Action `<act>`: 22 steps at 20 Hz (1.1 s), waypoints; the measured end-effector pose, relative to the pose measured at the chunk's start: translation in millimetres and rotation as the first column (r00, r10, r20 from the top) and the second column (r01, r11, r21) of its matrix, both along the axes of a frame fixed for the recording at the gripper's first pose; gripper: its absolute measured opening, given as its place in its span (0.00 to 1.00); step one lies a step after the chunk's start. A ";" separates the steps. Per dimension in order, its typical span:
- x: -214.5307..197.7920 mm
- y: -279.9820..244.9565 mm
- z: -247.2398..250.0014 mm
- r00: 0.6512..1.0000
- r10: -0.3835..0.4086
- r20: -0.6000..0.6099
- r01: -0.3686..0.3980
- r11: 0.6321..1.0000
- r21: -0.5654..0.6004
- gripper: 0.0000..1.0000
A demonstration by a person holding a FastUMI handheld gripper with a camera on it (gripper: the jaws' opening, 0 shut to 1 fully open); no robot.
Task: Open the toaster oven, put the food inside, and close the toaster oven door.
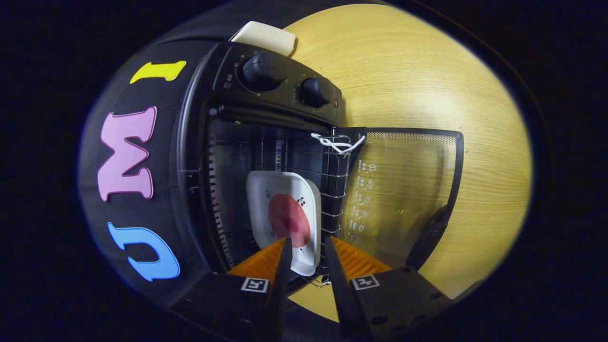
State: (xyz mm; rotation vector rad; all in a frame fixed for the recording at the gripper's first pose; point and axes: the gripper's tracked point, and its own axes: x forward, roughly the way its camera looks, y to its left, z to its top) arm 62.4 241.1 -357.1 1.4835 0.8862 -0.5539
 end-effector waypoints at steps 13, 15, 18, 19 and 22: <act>-71.5 -3.9 61.1 0.792 0.582 0.182 -0.519 0.800 -0.301 0.98; -81.5 -13.8 62.1 0.709 0.689 0.149 -0.575 0.688 -0.442 0.98; -95.4 -24.8 64.1 0.572 0.818 0.057 -0.619 0.477 -0.624 0.98; -101.0 -23.0 63.3 0.530 0.847 0.036 -0.628 0.420 -0.655 0.98; -117.5 -14.9 57.6 0.445 0.896 -0.005 -0.636 0.312 -0.705 0.99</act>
